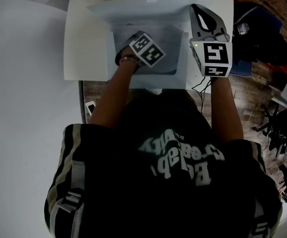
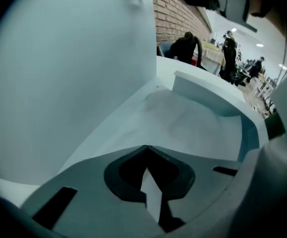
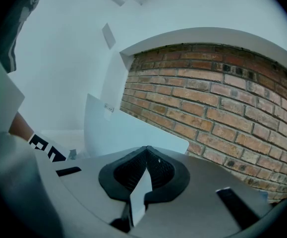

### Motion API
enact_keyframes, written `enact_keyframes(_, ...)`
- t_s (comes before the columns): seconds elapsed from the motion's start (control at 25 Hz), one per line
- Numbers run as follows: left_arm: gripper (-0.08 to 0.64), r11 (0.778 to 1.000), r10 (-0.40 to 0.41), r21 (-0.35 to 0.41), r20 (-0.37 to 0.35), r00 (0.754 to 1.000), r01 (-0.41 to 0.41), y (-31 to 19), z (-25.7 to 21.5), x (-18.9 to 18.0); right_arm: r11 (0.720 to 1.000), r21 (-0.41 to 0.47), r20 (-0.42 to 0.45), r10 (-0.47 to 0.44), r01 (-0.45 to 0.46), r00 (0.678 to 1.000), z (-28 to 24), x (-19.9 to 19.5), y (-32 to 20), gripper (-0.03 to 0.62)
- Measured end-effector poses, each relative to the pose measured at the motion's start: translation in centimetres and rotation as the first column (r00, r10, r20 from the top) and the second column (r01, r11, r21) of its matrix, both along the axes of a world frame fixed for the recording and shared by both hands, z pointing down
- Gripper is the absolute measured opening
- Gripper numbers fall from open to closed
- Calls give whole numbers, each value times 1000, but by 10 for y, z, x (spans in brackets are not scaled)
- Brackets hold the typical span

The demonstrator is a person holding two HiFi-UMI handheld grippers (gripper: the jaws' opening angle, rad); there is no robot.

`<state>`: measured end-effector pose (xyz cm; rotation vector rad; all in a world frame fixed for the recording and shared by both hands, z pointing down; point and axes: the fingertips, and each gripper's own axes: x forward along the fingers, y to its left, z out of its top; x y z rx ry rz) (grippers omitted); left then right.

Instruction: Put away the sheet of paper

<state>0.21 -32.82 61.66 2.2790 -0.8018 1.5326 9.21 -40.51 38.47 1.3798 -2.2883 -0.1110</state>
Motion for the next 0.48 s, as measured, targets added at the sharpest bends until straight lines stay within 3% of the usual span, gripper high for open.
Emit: enact_keyframes(0.48, 2, 997, 4, -79, -10, 1000, -4, 40, 3, 1, 1000, 2, 12, -3, 3, 1000, -1, 0, 1, -8)
